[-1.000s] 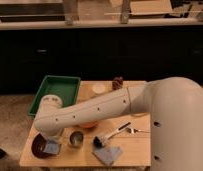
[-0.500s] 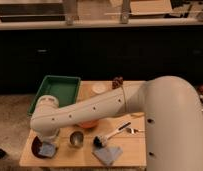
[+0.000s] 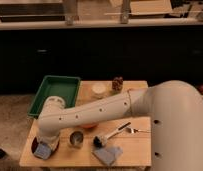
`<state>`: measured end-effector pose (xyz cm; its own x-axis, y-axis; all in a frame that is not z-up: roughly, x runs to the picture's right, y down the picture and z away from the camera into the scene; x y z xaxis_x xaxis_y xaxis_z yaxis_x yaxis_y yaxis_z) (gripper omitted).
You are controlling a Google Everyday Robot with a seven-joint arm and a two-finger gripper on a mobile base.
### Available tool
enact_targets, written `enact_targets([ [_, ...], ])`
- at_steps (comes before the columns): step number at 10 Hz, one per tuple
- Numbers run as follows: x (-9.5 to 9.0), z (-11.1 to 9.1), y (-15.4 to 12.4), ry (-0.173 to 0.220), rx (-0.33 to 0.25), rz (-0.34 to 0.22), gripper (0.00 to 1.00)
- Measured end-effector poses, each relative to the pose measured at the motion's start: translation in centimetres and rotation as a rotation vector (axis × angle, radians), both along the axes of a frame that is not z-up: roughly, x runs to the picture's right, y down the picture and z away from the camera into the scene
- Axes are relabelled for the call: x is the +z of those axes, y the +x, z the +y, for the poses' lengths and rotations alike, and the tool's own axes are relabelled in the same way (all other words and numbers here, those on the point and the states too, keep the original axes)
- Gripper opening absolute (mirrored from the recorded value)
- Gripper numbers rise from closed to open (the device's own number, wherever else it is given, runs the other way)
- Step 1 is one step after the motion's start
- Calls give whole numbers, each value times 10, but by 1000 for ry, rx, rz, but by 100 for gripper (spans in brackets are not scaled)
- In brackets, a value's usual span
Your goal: Wipe purple bowl with sponge
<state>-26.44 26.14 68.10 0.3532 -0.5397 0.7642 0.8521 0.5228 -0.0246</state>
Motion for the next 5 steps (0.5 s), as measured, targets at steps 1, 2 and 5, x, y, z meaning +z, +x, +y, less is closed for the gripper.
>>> enact_targets([
  [1, 1, 4, -4, -20, 11, -15, 0],
  [2, 1, 6, -8, -34, 17, -24, 0],
  [5, 5, 11, -13, -59, 27, -37, 0],
])
